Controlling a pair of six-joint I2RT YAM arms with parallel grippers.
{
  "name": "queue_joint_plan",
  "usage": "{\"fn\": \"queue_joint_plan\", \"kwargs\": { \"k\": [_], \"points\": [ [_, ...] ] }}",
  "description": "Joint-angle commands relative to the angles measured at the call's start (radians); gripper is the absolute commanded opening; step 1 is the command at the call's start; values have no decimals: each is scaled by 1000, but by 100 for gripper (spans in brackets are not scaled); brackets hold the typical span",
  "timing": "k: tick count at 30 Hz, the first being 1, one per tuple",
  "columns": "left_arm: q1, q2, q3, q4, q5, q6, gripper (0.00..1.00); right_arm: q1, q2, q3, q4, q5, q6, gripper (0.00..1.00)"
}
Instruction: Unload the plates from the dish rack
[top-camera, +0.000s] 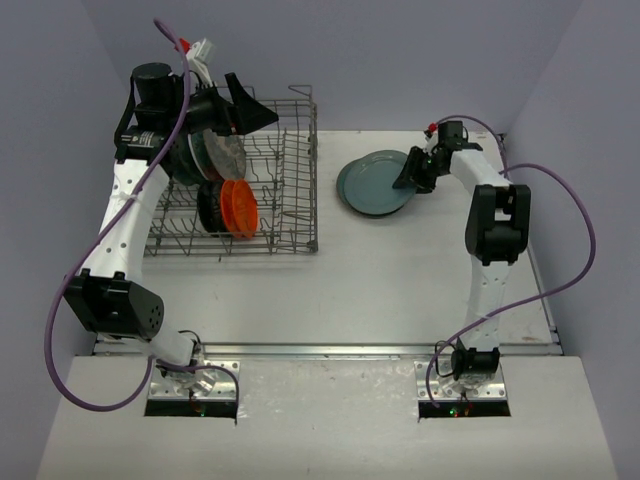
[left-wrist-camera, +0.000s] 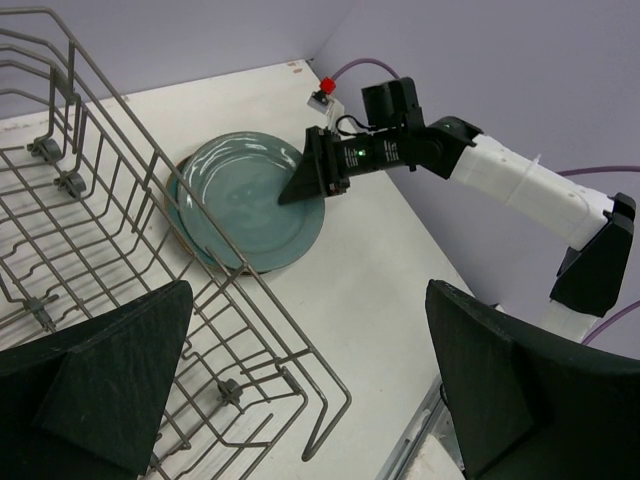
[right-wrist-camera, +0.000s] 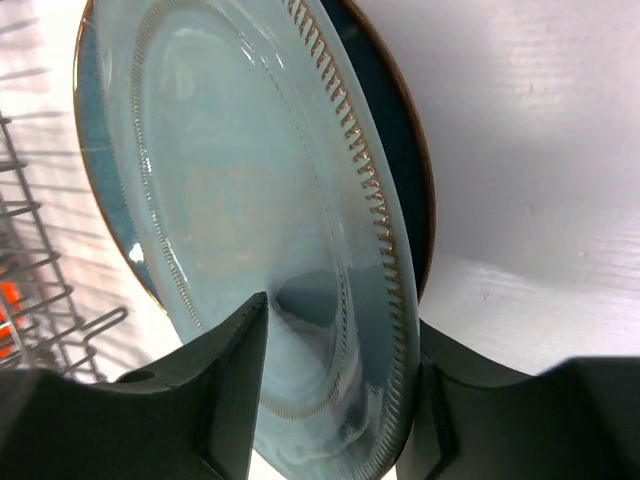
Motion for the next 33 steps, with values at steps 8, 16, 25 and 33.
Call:
{"fn": "queue_joint_plan", "kwargs": {
  "k": [8,16,25,33],
  "points": [
    [2,-8,6,39,0,-4,100,116,-42,114,-74,306,-168,75],
    [2,-5,13,35,-3,-1,100,124,-10,152,-107,373,-183,79],
    [2,4,22,33,-7,-2,100,124,7,150,-105,339,-185,89],
    [3,7,26,33,-10,-1,100,124,47,187,-113,263,-166,89]
  ]
}}
